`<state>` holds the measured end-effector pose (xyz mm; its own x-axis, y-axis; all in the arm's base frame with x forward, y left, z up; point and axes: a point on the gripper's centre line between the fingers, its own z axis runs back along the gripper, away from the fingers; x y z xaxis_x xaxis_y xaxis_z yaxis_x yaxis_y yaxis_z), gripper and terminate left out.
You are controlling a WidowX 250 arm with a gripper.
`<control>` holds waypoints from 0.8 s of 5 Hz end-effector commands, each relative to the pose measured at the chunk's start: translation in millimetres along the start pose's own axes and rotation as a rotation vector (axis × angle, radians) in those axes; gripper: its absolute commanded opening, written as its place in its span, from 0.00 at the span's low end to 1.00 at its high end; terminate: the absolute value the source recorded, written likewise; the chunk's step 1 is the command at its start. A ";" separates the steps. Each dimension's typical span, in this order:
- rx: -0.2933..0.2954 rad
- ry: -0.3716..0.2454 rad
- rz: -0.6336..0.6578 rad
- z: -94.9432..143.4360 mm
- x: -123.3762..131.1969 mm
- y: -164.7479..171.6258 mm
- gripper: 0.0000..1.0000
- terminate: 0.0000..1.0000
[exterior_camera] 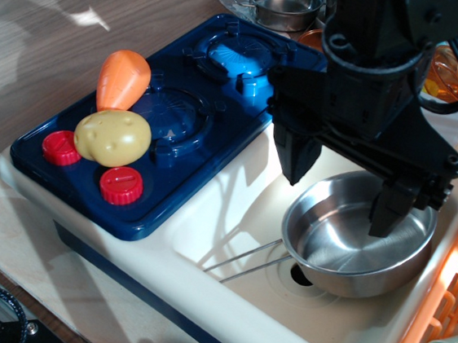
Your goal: Put pan on stove from sink
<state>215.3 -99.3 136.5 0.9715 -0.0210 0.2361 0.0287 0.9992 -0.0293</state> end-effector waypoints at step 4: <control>-0.097 -0.156 -0.264 -8.7 -14.9 -30.7 1.00 0.00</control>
<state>199.7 -127.6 113.5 0.8822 -0.2771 0.3806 0.3171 0.9473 -0.0454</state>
